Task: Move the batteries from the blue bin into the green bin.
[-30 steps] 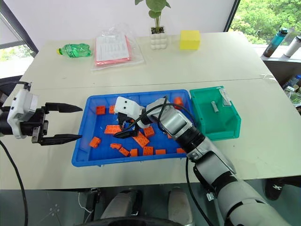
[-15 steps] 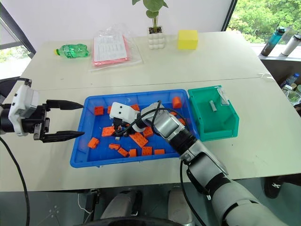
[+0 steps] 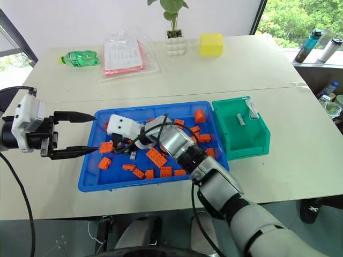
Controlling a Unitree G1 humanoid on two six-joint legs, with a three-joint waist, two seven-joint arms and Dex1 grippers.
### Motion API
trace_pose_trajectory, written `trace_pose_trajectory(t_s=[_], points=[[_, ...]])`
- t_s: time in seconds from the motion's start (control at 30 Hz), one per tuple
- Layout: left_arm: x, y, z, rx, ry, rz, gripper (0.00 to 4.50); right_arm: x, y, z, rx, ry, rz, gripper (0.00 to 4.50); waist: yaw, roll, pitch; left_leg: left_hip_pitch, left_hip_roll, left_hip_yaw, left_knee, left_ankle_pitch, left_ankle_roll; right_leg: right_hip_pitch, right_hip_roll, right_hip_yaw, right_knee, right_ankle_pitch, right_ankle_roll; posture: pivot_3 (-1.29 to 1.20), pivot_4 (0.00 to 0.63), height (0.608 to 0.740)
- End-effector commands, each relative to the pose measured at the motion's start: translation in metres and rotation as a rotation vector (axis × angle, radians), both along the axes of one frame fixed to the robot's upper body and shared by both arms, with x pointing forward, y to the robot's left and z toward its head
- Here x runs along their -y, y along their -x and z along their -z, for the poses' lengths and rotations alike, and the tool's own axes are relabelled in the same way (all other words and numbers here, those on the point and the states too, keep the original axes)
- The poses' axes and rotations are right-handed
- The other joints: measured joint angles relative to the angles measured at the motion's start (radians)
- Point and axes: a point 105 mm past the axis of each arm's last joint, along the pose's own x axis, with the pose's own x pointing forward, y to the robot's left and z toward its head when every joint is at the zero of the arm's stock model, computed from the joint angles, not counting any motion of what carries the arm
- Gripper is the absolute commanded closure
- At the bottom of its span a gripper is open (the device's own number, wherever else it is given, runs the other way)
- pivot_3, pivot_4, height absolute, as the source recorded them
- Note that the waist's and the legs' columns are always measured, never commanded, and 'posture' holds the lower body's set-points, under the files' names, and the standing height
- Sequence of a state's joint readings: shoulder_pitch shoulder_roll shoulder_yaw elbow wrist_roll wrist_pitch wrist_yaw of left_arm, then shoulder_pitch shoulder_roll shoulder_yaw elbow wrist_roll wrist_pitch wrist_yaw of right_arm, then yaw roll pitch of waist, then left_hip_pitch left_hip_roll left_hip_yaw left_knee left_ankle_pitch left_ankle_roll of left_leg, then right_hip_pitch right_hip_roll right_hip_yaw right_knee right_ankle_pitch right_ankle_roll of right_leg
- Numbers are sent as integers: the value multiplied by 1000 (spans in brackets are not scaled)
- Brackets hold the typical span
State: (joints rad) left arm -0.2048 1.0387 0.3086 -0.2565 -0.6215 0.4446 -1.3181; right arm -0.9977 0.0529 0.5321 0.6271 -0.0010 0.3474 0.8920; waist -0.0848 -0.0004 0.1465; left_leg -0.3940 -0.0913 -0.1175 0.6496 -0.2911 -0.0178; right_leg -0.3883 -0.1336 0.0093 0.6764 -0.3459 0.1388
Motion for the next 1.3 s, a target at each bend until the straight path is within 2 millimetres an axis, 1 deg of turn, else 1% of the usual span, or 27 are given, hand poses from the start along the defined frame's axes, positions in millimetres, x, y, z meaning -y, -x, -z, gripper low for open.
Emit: trace_pose_trajectory(t_s=[0.03, 0.07, 0.1, 0.2, 0.23, 0.3, 0.33, 0.4, 0.47, 0.67, 0.77, 0.87, 1.0, 1.13, 1.3], points=[[3, 3, -9, 43, 0, 11, 0, -5, -7, -16, 62, -32, -3, 1376, -1, 0, 0, 0, 0, 0, 0, 0, 0, 0, 0, 0, 2, 0, 0, 0, 150, 726], [3, 3, -10, 43, 4, 12, 0, -2, -9, -18, 66, -28, -7, 857, -1, 0, 0, 0, -1, -1, 0, 0, 0, -1, 0, 0, 4, 0, 0, 0, 150, 726], [4, 4, -10, 42, 8, 13, 0, 2, -9, -19, 64, -23, -16, 519, -2, 0, 0, 0, -1, -1, 0, 0, 0, -1, 0, 0, 5, 0, 0, 0, 150, 726], [8, 8, -8, 38, 14, 32, 0, 20, -2, -24, 41, -7, -48, 519, -7, 0, 0, 0, -1, -1, 1, 0, 0, -1, -1, 0, 6, 0, 0, 0, 150, 726], [12, 11, -8, 34, 17, 51, 0, 28, 3, -25, 23, -4, -60, 519, -8, 0, 0, 0, -1, -2, 1, 0, 0, -1, -1, 0, 6, 0, 0, 0, 150, 726], [16, 14, -8, 29, 20, 71, 0, 37, 11, -26, 0, 1, -73, 519, -10, 0, 0, 0, -1, -3, 1, 0, 0, -1, -1, 0, 6, 0, 0, 0, 150, 726], [17, 16, -7, 26, 21, 80, 0, 42, 15, -24, -6, 16, -74, 519, -11, 0, 0, 0, -1, -3, 1, 0, 0, -1, -1, 0, 6, 0, 0, 0, 150, 726], [19, 17, -3, 16, 17, 96, 0, 54, 20, -9, -30, 60, -64, 519, -13, 0, 0, -2, -1, -3, 0, 0, 0, 0, 0, 1, 6, 0, 0, 0, 150, 726], [19, 16, 1, 14, 8, 101, 0, 61, 21, 3, -45, 89, -45, 519, -14, -1, 0, -2, -1, -3, 0, 0, 0, -1, 0, 1, 6, 0, 0, 0, 150, 726], [14, 9, 6, 21, 26, 74, 0, 63, 14, 16, -65, 89, 17, 519, -12, -1, 0, -2, -1, -1, 0, 0, 0, -1, 0, 1, 6, 0, 0, 0, 150, 726], [9, 11, 12, 41, 42, 60, 0, 62, 11, 18, -60, 82, 35, 519, -12, -1, -1, -2, -1, -1, 0, 0, 0, -1, -1, 1, 6, 0, 0, 0, 150, 726], [6, 13, 12, 84, 92, 32, 0, 62, 9, 20, -62, 78, 45, 519, -12, -1, -1, -1, -1, -1, 0, 0, 0, -1, -1, 1, 6, 0, 0, 0, 150, 726], [1, 13, 16, 116, 122, -5, 0, 60, 14, 22, -85, 78, 32, 519, -10, -2, -1, -1, -1, -1, 1, 0, 0, 0, -1, 1, 6, 0, 0, 0, 150, 726], [0, 13, 23, 141, 104, -18, 0, 60, 22, 18, -102, 81, 4, 519, -9, -2, -1, -1, -1, -1, 1, 0, 0, 0, -1, 1, 6, 0, 0, 0, 150, 726], [0, 10, 21, 140, 116, -25, 0, 63, 28, 13, -116, 84, -9, 519, -9, -2, -1, -1, -1, -1, 1, 0, 0, 0, -1, 1, 6, 0, 0, 0, 150, 726]])
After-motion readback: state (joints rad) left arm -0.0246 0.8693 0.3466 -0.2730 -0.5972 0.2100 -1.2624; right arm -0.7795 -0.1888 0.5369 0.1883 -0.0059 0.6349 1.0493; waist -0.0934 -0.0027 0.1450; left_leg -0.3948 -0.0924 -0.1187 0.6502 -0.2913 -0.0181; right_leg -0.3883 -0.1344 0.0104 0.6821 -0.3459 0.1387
